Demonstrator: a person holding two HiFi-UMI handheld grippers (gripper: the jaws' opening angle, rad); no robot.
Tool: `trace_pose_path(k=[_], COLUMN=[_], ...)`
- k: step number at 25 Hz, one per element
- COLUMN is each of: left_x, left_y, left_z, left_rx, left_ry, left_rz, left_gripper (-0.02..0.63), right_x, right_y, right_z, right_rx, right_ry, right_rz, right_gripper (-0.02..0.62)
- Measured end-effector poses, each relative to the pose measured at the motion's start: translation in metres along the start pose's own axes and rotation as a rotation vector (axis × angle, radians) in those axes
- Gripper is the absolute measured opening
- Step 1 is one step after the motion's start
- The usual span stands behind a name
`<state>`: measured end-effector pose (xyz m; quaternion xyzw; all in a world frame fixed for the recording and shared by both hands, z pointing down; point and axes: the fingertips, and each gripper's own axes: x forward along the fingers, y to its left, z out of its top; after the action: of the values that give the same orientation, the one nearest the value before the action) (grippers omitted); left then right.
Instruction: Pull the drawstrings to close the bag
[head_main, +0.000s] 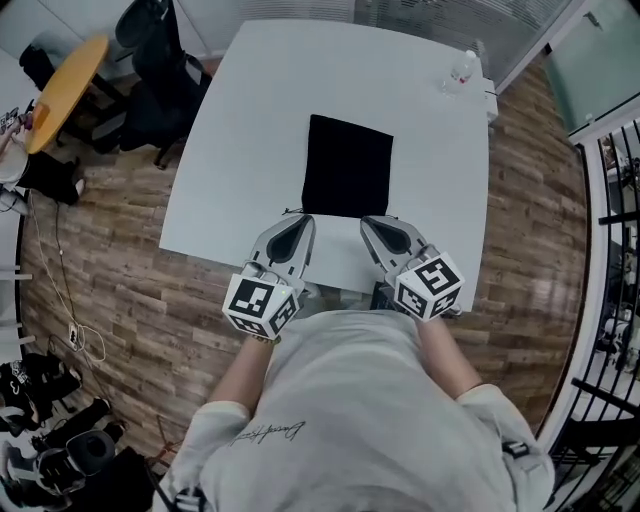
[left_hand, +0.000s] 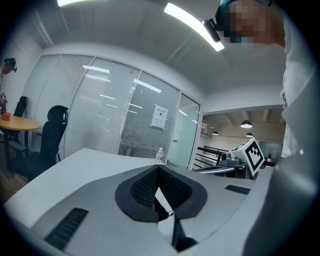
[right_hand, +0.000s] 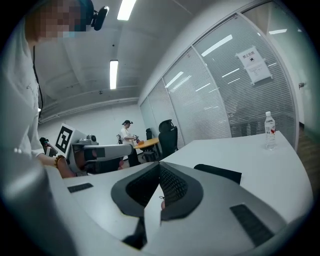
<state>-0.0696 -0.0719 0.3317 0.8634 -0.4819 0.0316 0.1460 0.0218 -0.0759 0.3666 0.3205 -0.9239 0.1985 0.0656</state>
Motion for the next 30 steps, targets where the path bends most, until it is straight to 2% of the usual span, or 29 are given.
trace_pose_path(k=[6, 14, 30], left_x=[0.0, 0.004, 0.006], left_y=[0.019, 0.043, 0.076], left_z=[0.001, -0.014, -0.077], left_rx=[0.022, 0.064, 0.111], left_ry=[0.02, 0.075, 0.209], left_rz=[-0.029, -0.021, 0.005], left_gripper=[0.011, 0.011, 0.011], right_x=[0.004, -0.003, -0.026], right_y=[-0.001, -0.023, -0.074], right_z=[-0.003, -0.016, -0.071], right_rx=[0.001, -0.01, -0.042], right_ry=[-0.005, 0.046, 0.191], right_rz=[-0.062, -0.17, -0.339], right_gripper=[0.023, 0.023, 0.023])
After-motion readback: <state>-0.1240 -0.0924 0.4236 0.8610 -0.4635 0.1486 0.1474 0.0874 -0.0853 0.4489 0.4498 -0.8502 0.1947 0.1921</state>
